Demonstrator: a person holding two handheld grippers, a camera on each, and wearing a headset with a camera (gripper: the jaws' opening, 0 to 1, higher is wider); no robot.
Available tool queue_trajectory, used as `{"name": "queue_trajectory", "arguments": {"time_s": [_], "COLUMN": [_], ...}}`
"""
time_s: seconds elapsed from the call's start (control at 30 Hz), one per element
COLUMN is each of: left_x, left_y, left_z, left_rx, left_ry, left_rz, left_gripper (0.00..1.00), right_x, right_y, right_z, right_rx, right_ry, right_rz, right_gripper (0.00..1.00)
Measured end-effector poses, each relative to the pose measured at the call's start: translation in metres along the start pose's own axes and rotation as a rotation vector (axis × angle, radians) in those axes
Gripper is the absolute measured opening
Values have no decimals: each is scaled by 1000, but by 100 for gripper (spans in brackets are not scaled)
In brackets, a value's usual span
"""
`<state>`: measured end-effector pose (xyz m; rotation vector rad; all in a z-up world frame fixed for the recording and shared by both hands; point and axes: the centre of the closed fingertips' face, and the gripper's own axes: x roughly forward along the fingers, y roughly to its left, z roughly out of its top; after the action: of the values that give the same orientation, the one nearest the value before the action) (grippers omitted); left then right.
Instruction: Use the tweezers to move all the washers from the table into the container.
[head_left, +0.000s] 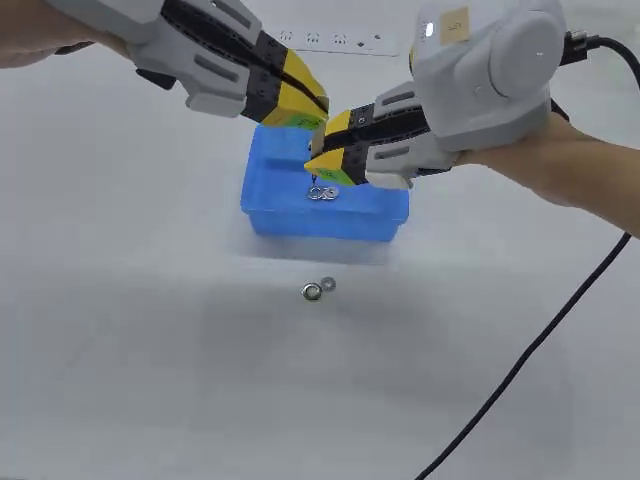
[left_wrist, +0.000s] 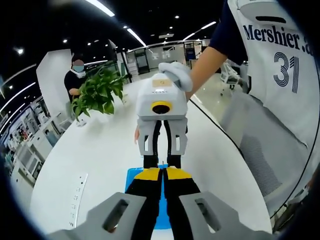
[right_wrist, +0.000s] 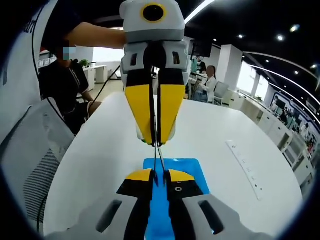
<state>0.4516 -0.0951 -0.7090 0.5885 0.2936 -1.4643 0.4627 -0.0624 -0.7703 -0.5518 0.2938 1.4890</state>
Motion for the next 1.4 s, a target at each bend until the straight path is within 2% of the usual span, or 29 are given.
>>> {"name": "queue_trajectory", "arguments": {"time_s": [0.13,0.33,0.47,0.53,0.87,1.0,1.4], "left_x": [0,6,10,11,17,20,26], "left_y": [-16,-39,-53,-58,-81,-80,-78], "left_z": [9,10,5,2,-18,-28,-43], "left_rx": [-5,-27,-45,-68,-139,-157,-199], "left_ry": [-23,-43,-54,-62,-63,-59,-69], "left_rz": [3,2,15,18,8,13,15], "left_gripper": [5,5,5,5,5,5,5], "right_x": [-8,-11,-7,-4,11,16,26], "right_y": [16,41,59,64,90,91,90], "right_z": [4,-3,-11,-15,-36,-47,-60], "right_rx": [-23,-36,-36,-35,-17,-1,35], "right_ry": [7,30,45,51,80,99,106], "right_rz": [7,34,57,50,85,94,104], "right_gripper": [12,12,12,12,12,12,12]}}
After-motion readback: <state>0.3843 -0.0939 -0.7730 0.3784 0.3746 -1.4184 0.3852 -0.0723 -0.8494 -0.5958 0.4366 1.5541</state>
